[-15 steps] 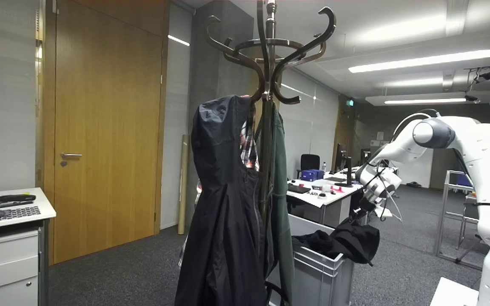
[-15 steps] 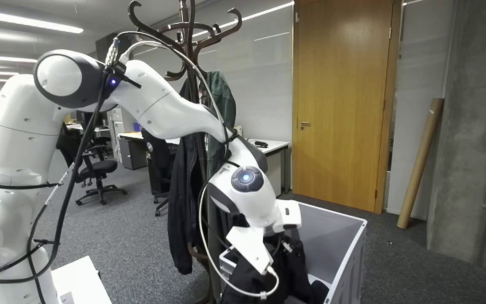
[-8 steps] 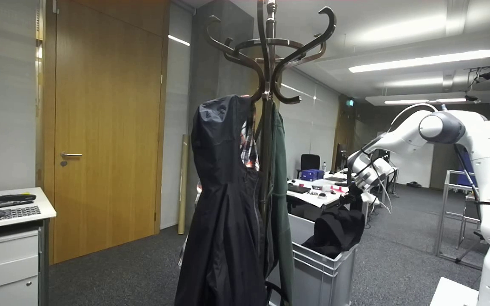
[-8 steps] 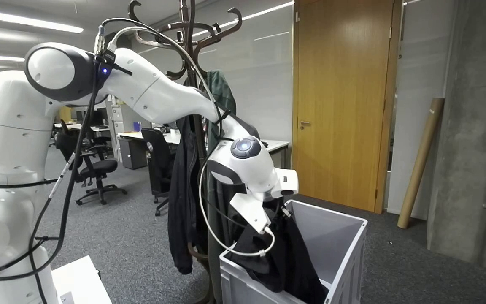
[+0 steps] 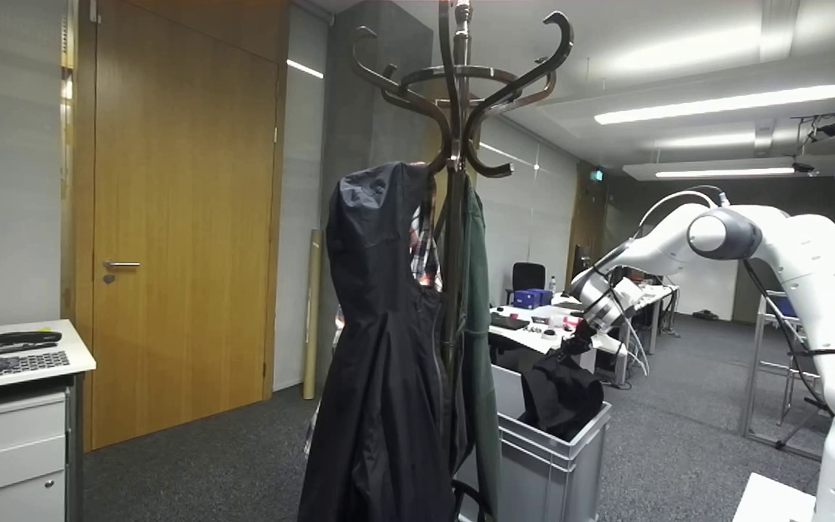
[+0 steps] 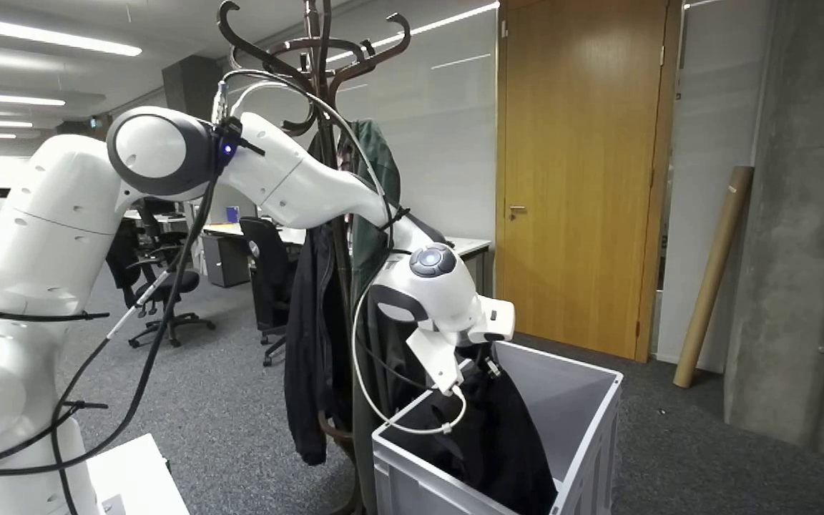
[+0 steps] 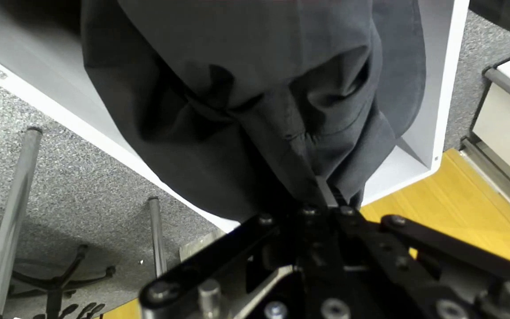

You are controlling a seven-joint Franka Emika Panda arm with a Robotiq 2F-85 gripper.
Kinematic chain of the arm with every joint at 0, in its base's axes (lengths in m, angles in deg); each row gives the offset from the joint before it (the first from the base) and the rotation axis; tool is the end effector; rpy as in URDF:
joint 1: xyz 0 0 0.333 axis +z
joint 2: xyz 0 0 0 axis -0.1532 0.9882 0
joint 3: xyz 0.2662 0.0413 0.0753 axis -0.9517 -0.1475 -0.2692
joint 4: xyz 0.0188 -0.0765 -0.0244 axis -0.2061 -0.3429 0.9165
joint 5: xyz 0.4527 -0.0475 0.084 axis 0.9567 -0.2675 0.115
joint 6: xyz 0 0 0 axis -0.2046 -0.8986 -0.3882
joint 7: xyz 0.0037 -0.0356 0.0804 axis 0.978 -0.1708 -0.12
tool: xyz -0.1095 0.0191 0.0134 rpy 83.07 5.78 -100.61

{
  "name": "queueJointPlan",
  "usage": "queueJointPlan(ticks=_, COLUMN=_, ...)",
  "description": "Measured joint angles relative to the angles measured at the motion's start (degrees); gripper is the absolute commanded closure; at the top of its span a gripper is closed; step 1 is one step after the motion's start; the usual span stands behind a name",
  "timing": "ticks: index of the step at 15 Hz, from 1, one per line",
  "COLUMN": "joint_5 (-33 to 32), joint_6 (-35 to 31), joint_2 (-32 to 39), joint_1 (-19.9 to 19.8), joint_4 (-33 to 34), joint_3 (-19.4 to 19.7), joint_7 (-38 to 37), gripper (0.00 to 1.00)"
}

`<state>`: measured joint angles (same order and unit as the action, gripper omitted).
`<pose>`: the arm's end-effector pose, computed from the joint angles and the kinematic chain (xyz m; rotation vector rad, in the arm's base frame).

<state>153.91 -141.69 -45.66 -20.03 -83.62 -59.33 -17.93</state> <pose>0.6086 -0.3047 0.1755 -2.7886 0.5424 -0.8363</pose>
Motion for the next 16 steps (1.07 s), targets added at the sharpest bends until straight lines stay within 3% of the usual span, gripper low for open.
queueJointPlan(ticks=2, joint_5=-0.4, joint_6=-0.2, joint_2=2.4, joint_1=0.1, joint_4=2.0, joint_3=0.3, joint_7=-1.7, gripper=0.66)
queueJointPlan(ticks=10, joint_5=-0.6, joint_6=-1.3, joint_2=5.0, joint_1=-0.2, joint_4=3.3, joint_3=0.6, joint_7=-1.6, gripper=0.05)
queueJointPlan(ticks=13, joint_5=-0.6, joint_6=-1.3, joint_2=4.1, joint_1=-0.4, joint_4=0.8, joint_3=0.9, joint_7=1.4, gripper=0.00)
queueJointPlan(ticks=16, joint_5=-1.1, joint_6=-2.4, joint_2=1.4, joint_1=0.1, joint_4=-6.7, joint_3=2.6, joint_7=3.5, gripper=0.00)
